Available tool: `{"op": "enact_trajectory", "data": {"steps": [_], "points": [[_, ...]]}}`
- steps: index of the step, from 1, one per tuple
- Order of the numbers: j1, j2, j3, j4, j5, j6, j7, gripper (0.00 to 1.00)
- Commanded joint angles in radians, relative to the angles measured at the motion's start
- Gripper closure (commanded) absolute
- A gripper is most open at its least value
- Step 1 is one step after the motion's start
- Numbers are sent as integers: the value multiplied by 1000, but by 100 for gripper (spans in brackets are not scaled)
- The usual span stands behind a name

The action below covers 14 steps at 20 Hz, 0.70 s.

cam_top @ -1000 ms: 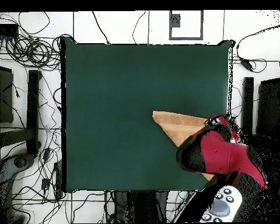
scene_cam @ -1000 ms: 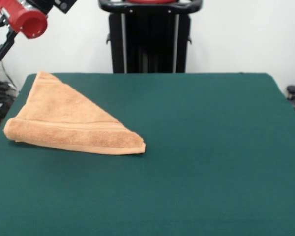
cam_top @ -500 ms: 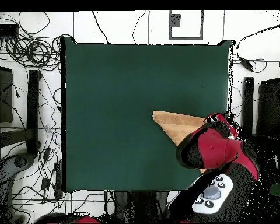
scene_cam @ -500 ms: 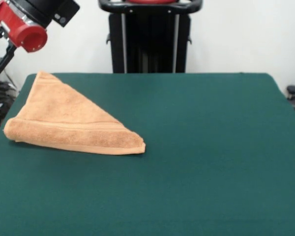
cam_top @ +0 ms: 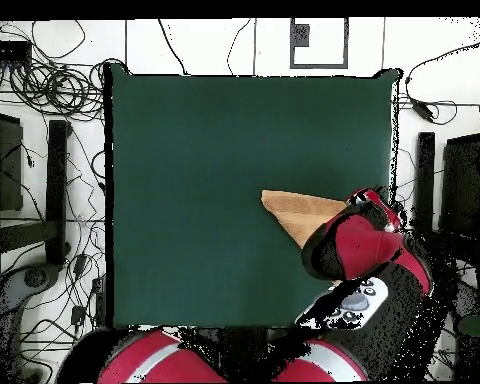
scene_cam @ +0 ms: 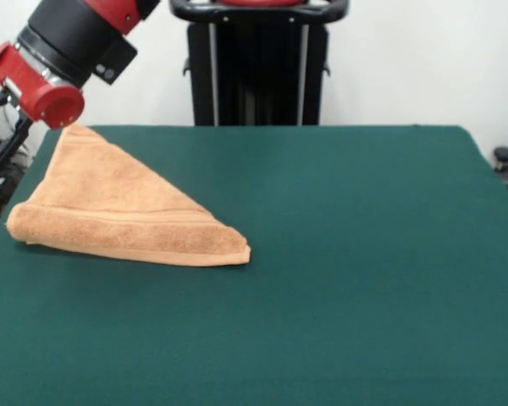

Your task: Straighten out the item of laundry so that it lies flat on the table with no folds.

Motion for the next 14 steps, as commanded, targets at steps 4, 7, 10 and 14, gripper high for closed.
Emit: {"op": "enact_trajectory", "data": {"steps": [4, 7, 10, 14], "points": [[41, 130, 24, -61, 179, -125, 106, 0], [44, 138, 23, -63, 213, -126, 97, 0], [40, 122, 53, -49, 232, -109, 97, 0], [35, 107, 97, -32, 258, -98, 105, 0]]}}
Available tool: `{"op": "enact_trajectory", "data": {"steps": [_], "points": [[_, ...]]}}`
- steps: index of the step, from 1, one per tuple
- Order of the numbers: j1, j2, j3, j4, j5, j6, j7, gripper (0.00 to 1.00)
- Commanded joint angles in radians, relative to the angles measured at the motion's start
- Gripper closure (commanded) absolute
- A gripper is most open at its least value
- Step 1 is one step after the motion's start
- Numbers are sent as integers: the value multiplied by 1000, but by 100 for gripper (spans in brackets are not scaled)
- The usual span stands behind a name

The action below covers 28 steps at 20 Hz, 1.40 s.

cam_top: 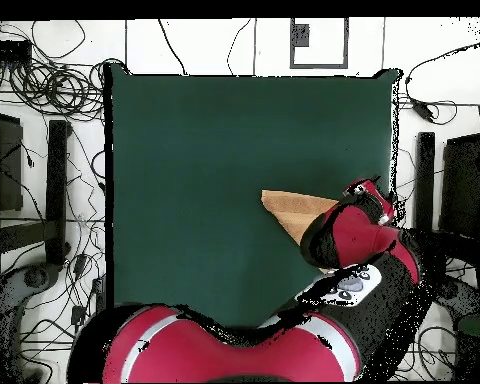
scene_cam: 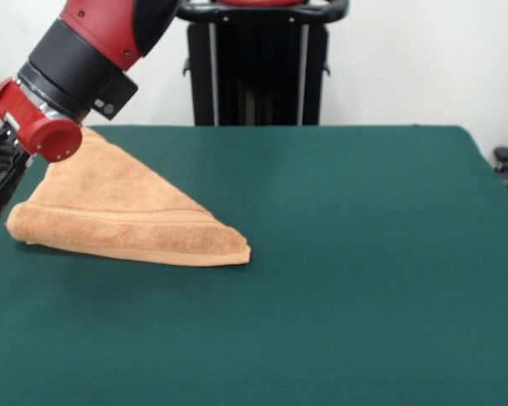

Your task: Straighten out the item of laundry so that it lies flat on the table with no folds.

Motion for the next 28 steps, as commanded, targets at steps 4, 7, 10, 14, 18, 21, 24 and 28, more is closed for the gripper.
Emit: {"op": "enact_trajectory", "data": {"steps": [4, 7, 10, 14, 18, 21, 24, 28], "points": [[-2, -24, 207, 4, 68, -18, 97, 0], [-27, -45, 259, 12, 47, -15, 91, 0], [-41, -52, 291, 18, 44, -12, 92, 0], [-44, -52, 299, 20, 47, -15, 88, 0], [-39, -49, 301, 22, 58, -18, 91, 0], [-37, -50, 304, 26, 65, -17, 94, 0], [-29, -44, 298, 25, 77, -19, 98, 0], [11, -16, 252, 28, 117, -15, 109, 0]]}}
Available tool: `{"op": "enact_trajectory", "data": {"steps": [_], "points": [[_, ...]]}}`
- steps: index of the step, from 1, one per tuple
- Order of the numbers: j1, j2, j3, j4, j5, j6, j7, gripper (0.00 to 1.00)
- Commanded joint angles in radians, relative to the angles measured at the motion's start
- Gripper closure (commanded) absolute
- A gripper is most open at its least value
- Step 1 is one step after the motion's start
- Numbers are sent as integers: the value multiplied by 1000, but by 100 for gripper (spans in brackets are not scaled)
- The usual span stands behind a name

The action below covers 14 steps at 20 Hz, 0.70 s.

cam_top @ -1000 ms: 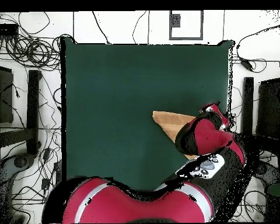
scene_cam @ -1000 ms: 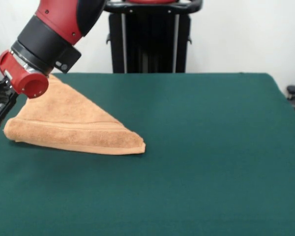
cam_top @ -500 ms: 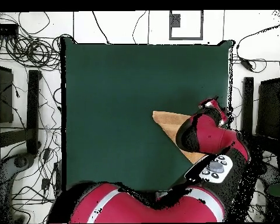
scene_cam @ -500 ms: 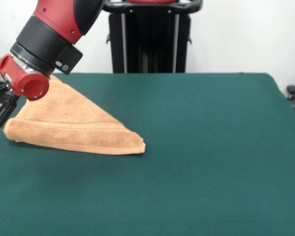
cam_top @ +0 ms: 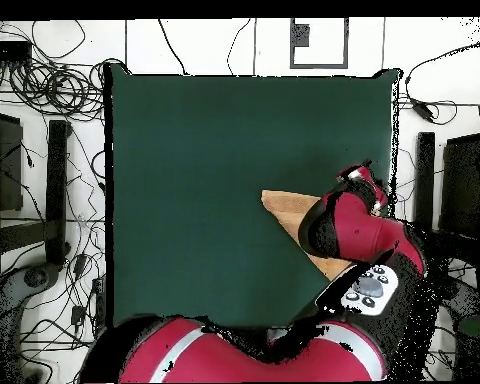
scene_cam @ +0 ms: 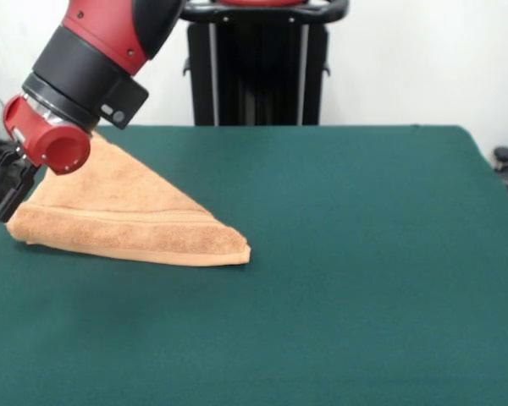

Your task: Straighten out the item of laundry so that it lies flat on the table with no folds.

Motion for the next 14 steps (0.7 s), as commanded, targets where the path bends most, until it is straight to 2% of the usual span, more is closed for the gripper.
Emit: {"op": "enact_trajectory", "data": {"steps": [1, 8, 14], "points": [[64, 67, 123, 30, 91, -17, 113, 0], [91, 110, 105, 40, 147, -24, 123, 0], [88, 114, 105, 43, 154, -16, 98, 0]]}}
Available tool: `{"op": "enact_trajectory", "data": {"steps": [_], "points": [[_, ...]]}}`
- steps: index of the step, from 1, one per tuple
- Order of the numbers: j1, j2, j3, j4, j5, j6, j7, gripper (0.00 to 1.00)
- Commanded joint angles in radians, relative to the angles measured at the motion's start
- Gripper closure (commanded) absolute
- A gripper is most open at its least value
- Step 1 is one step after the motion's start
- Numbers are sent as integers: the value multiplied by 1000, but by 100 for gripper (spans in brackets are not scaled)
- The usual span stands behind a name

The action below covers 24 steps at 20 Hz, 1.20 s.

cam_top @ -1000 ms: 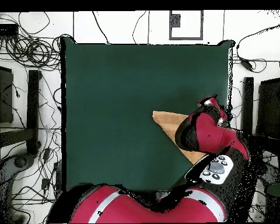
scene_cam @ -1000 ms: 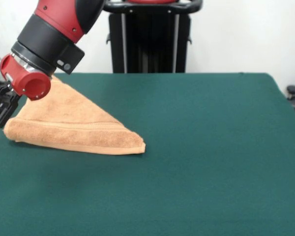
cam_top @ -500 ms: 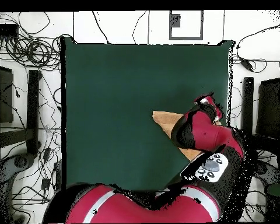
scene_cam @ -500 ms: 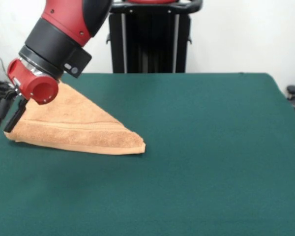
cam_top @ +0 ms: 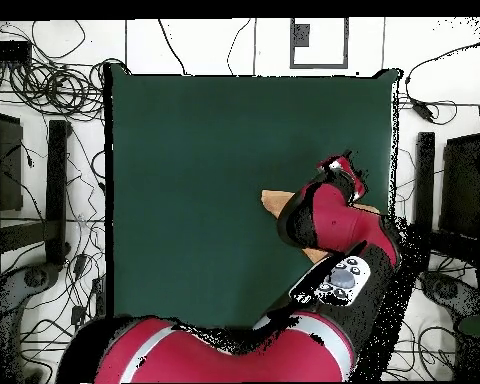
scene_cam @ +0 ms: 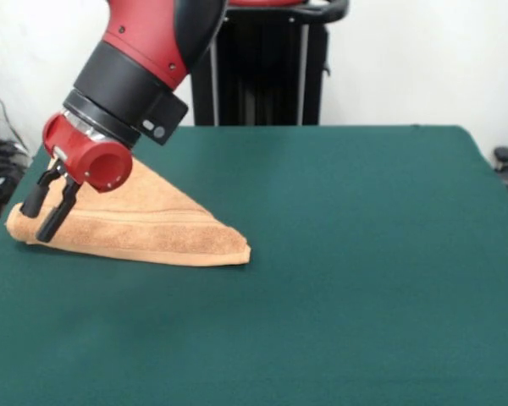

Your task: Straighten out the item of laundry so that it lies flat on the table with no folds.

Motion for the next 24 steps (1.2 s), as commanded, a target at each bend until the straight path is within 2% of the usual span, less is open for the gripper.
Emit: {"op": "enact_trajectory", "data": {"steps": [1, 5, 15, 21, 24], "points": [[30, 90, 96, 45, 60, 6, 94, 0], [62, 122, 44, 54, 90, 43, 100, 0], [107, 141, 2, 99, 120, 74, 98, 0], [139, 122, -82, 80, 80, 229, 18, 0], [128, 105, -86, 73, 49, 259, -9, 0]]}}
